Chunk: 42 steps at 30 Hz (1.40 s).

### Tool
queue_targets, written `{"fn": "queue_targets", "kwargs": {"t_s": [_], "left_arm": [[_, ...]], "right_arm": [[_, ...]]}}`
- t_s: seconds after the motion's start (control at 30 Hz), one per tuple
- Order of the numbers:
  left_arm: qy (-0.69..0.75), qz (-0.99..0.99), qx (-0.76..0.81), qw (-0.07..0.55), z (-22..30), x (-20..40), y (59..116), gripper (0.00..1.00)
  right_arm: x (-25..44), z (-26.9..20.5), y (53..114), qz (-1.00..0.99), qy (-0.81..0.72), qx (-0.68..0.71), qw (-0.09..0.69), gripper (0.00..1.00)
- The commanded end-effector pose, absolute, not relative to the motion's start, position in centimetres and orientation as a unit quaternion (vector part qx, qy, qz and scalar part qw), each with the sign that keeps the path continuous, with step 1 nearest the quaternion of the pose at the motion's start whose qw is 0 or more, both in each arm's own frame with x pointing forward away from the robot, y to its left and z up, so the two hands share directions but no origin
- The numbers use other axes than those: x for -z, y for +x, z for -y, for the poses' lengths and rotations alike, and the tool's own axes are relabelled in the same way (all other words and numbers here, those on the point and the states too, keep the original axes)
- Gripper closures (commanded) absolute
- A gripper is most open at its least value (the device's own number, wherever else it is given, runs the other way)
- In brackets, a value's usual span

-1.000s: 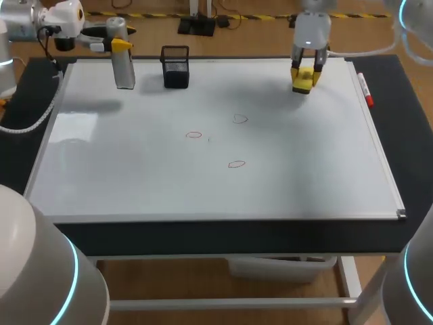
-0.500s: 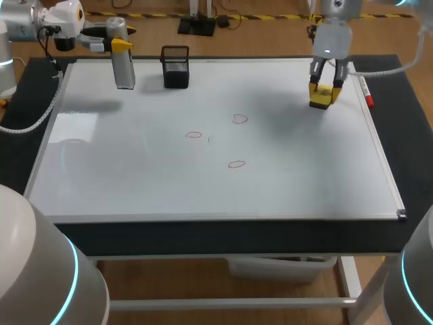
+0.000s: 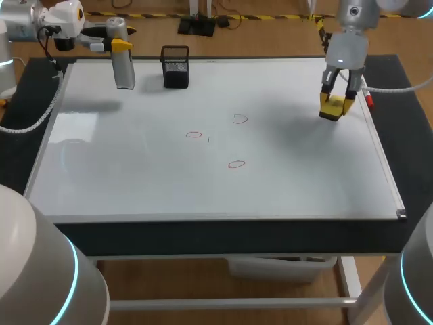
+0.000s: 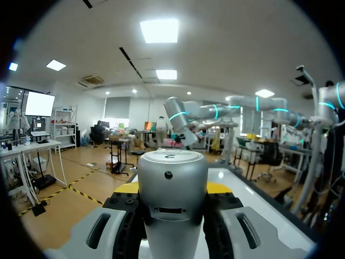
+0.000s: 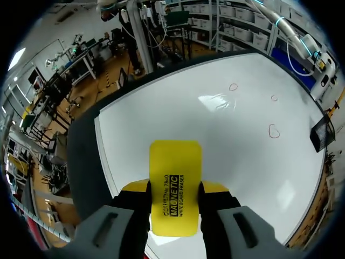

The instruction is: Pick up the inspection probe, press it on each red-marked spot on the whiteboard one by one, put down the probe, pick up the eraser, and wipe off all the red marks.

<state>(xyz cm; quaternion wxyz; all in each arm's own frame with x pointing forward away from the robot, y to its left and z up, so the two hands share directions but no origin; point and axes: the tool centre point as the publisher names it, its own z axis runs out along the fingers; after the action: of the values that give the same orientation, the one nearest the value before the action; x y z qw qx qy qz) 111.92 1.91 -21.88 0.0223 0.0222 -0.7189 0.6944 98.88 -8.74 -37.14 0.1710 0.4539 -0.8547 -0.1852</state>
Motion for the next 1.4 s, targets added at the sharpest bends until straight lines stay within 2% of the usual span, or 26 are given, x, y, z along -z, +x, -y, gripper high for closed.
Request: {"fn": "queue_targets", "kwargs": {"t_s": [0.03,1.4], "left_arm": [[0.024,0.72,-0.693,0.019,-1.75,21.64,111.63,1.0],[0.022,0.721,-0.692,0.021,-1.62,21.54,111.68,1.0]], "right_arm": [[36.88,8.99,98.1,0.875,0.478,-0.078,0.019,1.0],[37.13,9.47,98.04,0.891,0.451,-0.061,0.017,1.0]]}}
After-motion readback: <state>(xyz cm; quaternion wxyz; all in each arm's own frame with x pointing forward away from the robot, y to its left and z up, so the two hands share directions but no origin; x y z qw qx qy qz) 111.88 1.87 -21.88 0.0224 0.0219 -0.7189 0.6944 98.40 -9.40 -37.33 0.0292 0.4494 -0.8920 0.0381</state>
